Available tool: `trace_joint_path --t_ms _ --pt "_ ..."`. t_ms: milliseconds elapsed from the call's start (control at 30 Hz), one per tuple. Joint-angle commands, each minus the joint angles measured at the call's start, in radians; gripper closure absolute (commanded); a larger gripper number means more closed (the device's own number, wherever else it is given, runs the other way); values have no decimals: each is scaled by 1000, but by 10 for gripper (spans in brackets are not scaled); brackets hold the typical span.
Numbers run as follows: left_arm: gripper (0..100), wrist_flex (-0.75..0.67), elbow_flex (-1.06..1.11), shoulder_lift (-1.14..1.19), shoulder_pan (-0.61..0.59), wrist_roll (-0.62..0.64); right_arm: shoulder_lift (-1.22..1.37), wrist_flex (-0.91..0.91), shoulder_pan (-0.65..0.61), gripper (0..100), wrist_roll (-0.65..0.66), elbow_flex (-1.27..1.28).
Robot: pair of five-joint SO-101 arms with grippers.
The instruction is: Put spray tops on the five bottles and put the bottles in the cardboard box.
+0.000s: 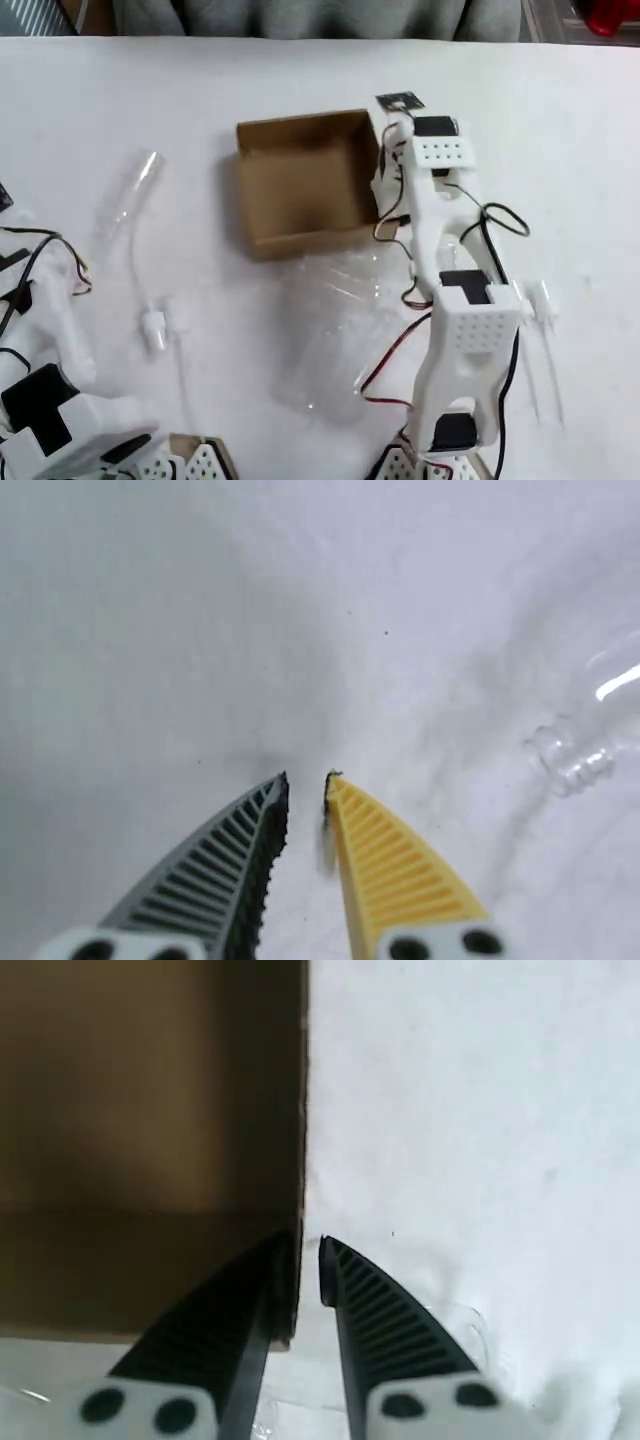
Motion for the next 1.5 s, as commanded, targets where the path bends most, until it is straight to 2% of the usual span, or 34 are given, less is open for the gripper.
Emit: trace_joint_path --t_ms 0,133,333,500,600,700,800,967,1133,1367,1467 --pt "924 -32 -6 -2 15 -9 -51 56 19 982 -2 -29" --pt "924 -32 -6 -2 15 -9 -111 62 21 959 -2 -26" --pt "922 -32 -6 -2 13 -9 -188 96 19 786 -3 -34" --pt "921 -32 -6 -2 10 -9 -312 143 5 852 -12 -89" --pt "923 -32 -6 -2 -19 -9 -387 193 -58 907 -18 -141" --pt "924 -15 -12 -5 -79 -8 -444 199 -140 936 -86 -146" --pt "924 55 -68 -7 -156 -14 -464 196 -251 940 -126 -146" --pt "924 212 -253 -4 -320 -100 -463 157 -479 943 -135 -146" --pt "924 321 -420 -2 -456 -163 -452 94 -680 943 -216 -144" --pt "924 333 -509 -2 -568 -203 -351 -15 -797 943 -226 -117" --pt "924 338 -525 -2 -582 -236 -318 -53 -797 943 -318 -81"
